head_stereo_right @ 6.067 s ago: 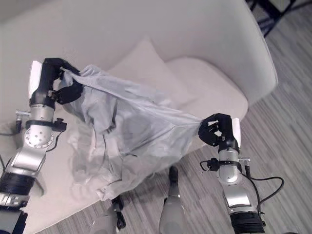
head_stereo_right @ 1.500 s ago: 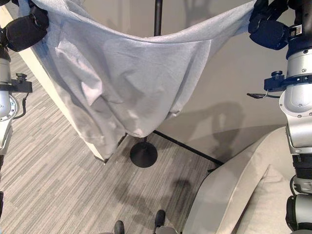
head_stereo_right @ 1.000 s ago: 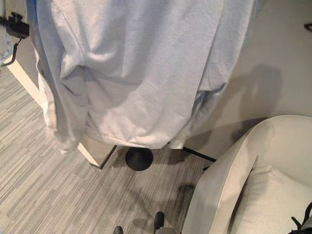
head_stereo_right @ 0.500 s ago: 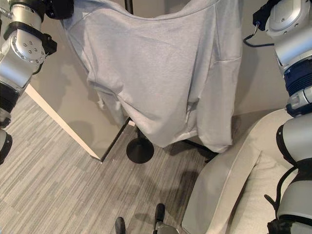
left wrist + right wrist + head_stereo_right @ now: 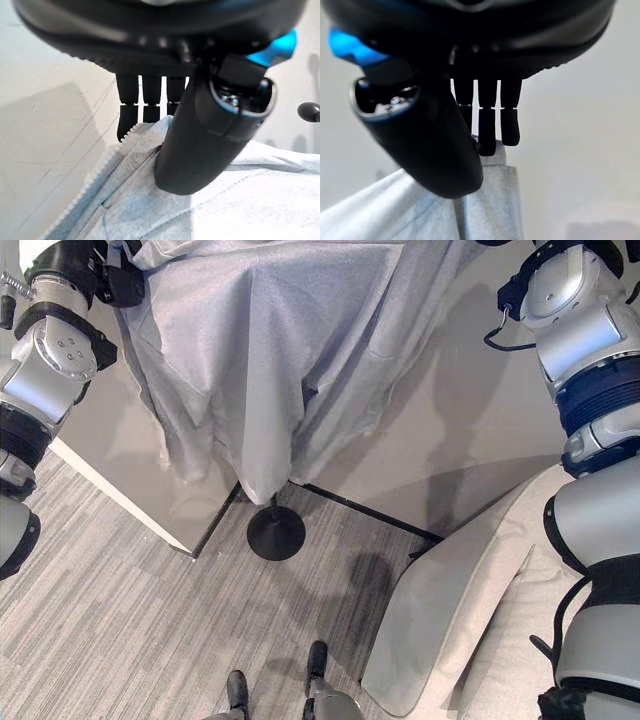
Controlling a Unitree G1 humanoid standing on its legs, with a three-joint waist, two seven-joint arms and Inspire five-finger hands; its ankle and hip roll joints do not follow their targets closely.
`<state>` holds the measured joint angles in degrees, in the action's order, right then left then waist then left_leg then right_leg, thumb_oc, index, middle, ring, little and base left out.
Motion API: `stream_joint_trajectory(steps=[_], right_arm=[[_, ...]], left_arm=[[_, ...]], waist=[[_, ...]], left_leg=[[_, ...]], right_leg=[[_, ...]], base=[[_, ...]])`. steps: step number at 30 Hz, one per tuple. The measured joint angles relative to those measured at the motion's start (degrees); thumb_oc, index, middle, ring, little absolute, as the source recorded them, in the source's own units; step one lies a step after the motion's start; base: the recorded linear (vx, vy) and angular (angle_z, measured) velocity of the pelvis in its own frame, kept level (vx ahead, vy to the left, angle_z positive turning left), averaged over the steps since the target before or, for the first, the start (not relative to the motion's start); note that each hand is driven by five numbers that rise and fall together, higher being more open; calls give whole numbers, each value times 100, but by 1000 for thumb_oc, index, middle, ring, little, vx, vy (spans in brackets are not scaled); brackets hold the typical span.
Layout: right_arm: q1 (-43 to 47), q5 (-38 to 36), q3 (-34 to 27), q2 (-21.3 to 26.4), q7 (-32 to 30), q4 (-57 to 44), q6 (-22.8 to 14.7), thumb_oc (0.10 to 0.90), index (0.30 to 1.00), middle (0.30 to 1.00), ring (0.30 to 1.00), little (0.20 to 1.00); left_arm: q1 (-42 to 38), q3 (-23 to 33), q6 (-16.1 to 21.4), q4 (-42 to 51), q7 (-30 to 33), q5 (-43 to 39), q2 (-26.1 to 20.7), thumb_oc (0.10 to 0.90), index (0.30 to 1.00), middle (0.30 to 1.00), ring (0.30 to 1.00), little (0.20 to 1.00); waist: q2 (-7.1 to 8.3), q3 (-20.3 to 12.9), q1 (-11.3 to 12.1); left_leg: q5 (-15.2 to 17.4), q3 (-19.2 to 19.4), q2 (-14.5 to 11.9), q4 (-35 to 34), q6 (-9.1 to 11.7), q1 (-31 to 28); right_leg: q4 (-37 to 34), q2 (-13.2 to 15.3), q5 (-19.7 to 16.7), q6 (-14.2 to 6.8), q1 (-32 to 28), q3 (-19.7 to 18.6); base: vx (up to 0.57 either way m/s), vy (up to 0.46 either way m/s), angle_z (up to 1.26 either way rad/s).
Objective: Hang the clothes on the sofa on the clothes rack.
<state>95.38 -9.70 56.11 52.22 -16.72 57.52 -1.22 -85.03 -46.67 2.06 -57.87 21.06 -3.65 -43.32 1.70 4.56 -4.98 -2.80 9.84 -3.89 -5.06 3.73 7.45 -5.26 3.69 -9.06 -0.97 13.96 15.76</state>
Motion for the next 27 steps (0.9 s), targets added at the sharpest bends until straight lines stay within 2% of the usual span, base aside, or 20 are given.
stream_joint_trajectory(steps=[2,4,5,6,7,8,9,10,12,13,15,16,17,18,21,23,24,25,26,27], right_arm=[[0,0,1,0,0,-66,0,400,300,300,300,300],[8,0,-14,2,-11,-281,6,400,300,300,300,300],[-14,-4,-71,17,-32,-322,14,400,300,300,300,300],[-1,-1,-76,28,-40,-336,14,400,300,300,300,300],[33,-2,-77,29,-20,-355,7,400,300,300,300,300],[118,-2,-81,36,-34,-391,-25,400,300,300,300,300],[176,-2,-79,115,-38,-444,-16,400,300,300,300,300],[234,1,-79,120,-30,-461,-20,400,300,300,300,300],[268,16,-78,291,-46,-552,-73,400,300,300,300,300],[268,24,-90,365,-44,-634,-52,400,300,300,300,300],[223,22,-117,427,-39,-827,-17,400,300,300,300,300],[249,25,-119,454,-41,-898,-17,400,300,300,300,300],[273,31,-112,473,-154,-921,-37,400,300,300,300,300],[283,41,-95,575,-182,-995,-34,400,300,300,300,300],[293,46,-141,814,-183,-1165,98,400,300,300,300,300],[289,51,-285,900,-186,-1064,152,400,300,300,300,300],[291,53,-322,900,-211,-1047,169,400,300,300,300,300],[288,54,-331,898,-214,-1041,167,400,300,300,300,300],[271,54,-327,898,-208,-1018,171,400,300,300,300,300],[319,55,-404,934,-211,-1007,160,400,300,300,300,300]], left_arm=[[0,101,-5,1,1,0,-27,400,300,300,300,300],[3,155,-39,19,28,1,-196,400,300,300,300,300],[32,296,-59,140,23,2,-209,400,300,300,300,300],[-7,507,-30,354,89,1,-305,400,300,300,300,300],[-2,471,-41,352,99,-4,-325,400,300,300,300,300],[25,386,-135,337,81,-4,-326,400,300,300,300,300],[58,378,-104,393,106,-4,-372,400,300,300,300,300],[79,325,-122,396,98,-6,-466,400,300,300,300,300],[76,196,-118,520,96,-4,-633,400,300,300,300,300],[76,214,-138,628,93,-11,-718,400,300,300,300,300],[33,253,-142,885,136,-27,-1097,400,300,300,300,300],[14,252,-142,909,163,-28,-1130,400,300,300,300,300],[15,278,-116,966,181,-23,-1161,400,300,300,300,300],[-66,403,-81,1077,217,-26,-1196,400,300,300,300,300],[-43,478,-102,1658,227,-26,-1317,400,300,300,300,300],[-49,502,56,2051,247,-26,-1351,400,300,300,300,300],[-51,459,172,2016,251,-23,-1352,400,300,300,300,300],[-52,449,184,1995,250,-24,-1353,400,300,300,300,300],[-33,439,171,1989,242,-23,-1362,400,300,300,300,300],[-78,455,184,2032,255,-23,-1416,400,300,300,300,300]], waist=[[18,12,6],[177,128,-20],[278,197,11],[747,492,163],[890,548,162],[888,562,202],[980,659,343],[948,690,393],[832,752,477],[731,765,499],[614,740,478],[512,686,459],[170,503,460],[175,500,343],[168,507,468],[89,553,478],[-29,625,510],[-92,672,510],[-149,693,522],[-82,657,484]], left_leg=[[0,49,-2,0,0,-58],[-29,130,-54,11,54,-398],[38,94,-53,265,171,-355],[175,34,-105,1303,350,-33],[221,-72,-110,1890,416,232],[252,-206,-226,2479,462,557],[454,-301,-314,3056,574,1091],[419,-281,-335,2291,558,1072],[-35,-324,-332,620,661,1011],[-195,-308,-361,55,578,999],[-397,-212,-438,132,378,826],[-435,-215,-400,104,381,630],[-768,-196,-402,-9,158,199],[-785,-135,-238,-3,136,156],[-742,118,191,-4,75,-135],[-746,95,275,2,59,-384],[-765,123,256,99,34,-505],[-765,91,214,141,7,-592],[-672,30,221,130,-130,-794],[-549,49,362,127,-225,-873]], right_leg=[[0,-10,0,0,-33,-54],[1,-87,23,4,-336,-116],[89,-149,108,113,-370,-100],[328,9,226,280,-406,79],[195,30,253,316,-555,11],[174,-76,323,410,-608,101],[5,-104,318,514,-738,66],[4,-125,350,545,-772,82],[-3,-209,454,529,-802,61],[-2,-298,454,495,-828,53],[-7,-384,546,439,-963,-164],[1,-388,544,332,-993,-267],[4,-462,542,183,-1017,-401],[4,-257,455,57,-1015,-412],[8,187,403,-66,-1144,-380],[582,343,600,-340,-1116,-254],[1688,491,808,-627,-711,-247],[2283,595,909,-751,-509,-209],[2510,826,1025,-752,-355,-24],[1563,1230,670,-890,-515,223]], base=[[77,-44,-13],[12,-238,-22],[-9,-279,-26],[0,-101,-6],[74,-98,15],[214,20,44],[268,93,33],[259,137,15],[242,134,-4],[267,167,-29],[213,208,-63],[188,193,-93],[181,150,-65],[169,122,-66],[193,189,-45],[47,143,-14],[75,-33,-11],[93,-54,-25],[83,-246,0],[96,-258,6]])
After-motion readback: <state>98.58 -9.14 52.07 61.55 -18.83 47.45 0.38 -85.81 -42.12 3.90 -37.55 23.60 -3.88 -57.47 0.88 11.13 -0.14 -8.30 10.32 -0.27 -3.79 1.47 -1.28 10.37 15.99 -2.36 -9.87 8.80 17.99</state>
